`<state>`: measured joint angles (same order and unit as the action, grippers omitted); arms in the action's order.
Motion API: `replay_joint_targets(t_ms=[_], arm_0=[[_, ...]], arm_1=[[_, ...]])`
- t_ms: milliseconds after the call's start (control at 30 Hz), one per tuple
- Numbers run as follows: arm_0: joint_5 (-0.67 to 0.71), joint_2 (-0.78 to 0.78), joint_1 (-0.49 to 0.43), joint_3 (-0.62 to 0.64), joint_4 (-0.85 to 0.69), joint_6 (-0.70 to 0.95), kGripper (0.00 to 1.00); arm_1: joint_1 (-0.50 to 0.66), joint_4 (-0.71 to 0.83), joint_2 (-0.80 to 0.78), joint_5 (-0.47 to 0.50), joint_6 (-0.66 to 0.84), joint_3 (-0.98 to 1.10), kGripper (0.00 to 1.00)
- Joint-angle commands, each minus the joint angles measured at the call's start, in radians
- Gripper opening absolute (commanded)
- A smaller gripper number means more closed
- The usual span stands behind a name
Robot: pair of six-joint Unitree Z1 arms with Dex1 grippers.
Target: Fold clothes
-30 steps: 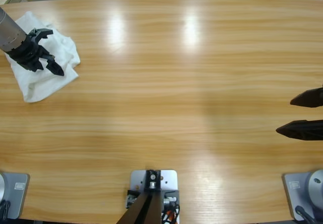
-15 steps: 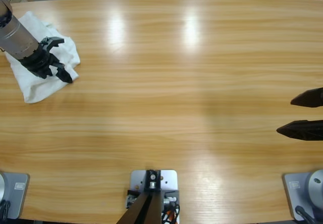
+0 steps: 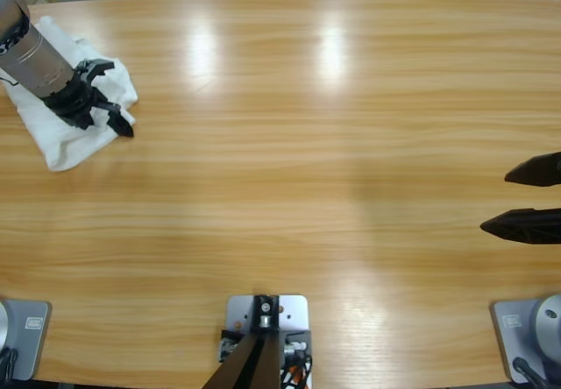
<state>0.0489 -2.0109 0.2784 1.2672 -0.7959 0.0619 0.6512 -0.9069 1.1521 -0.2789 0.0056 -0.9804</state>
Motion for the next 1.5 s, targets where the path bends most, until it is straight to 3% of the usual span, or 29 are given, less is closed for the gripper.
replay_joint_targets(t_ms=[33, 233, 600, 800, 933, 1100, 1233, 1300, 1367, 1500], arm_0=[[-0.013, -0.151, -0.031, 0.117, 0.015, -0.014, 0.996], [0.006, -0.209, -0.059, 0.238, -0.042, -0.013, 0.996], [0.08, -0.361, -0.061, 0.609, -0.325, 0.016, 0.996], [0.092, -0.337, -0.064, 0.662, -0.382, 0.032, 0.996], [0.093, -0.173, -0.055, 0.563, -0.355, 0.05, 0.996], [0.239, 0.125, 0.009, 0.246, -0.217, 0.085, 0.996], [0.239, 0.355, 0.132, 0.058, -0.195, 0.127, 0.996], [0.242, 0.509, 0.261, -0.019, -0.157, 0.118, 0.998], [0.243, 0.604, 0.348, -0.048, -0.144, 0.1, 0.997], [0.247, 0.754, 0.36, -0.203, -0.113, 0.076, 0.997]], arm_1=[[0.01, -0.011, -0.003, -0.005, -0.004, 0.026, 0.803], [0.01, -0.015, -0.004, -0.005, -0.004, 0.024, 0.803], [0.01, -0.015, 0.011, -0.005, -0.004, 0.023, 0.803], [0.01, -0.017, 0.01, -0.004, -0.004, 0.022, 0.803], [0.01, -0.017, 0.008, -0.002, -0.004, 0.021, 0.803], [0.01, -0.015, 0.011, -0.003, -0.004, 0.016, 0.803], [0.01, -0.014, 0.003, -0.006, -0.009, 0.012, 0.803], [0.01, -0.009, 0.011, -0.007, -0.016, 0.011, 0.804], [0.01, -0.001, 0.043, -0.008, -0.019, 0.011, 0.919], [0.018, 0.035, 0.106, -0.014, -0.041, 0.017, 0.933]])
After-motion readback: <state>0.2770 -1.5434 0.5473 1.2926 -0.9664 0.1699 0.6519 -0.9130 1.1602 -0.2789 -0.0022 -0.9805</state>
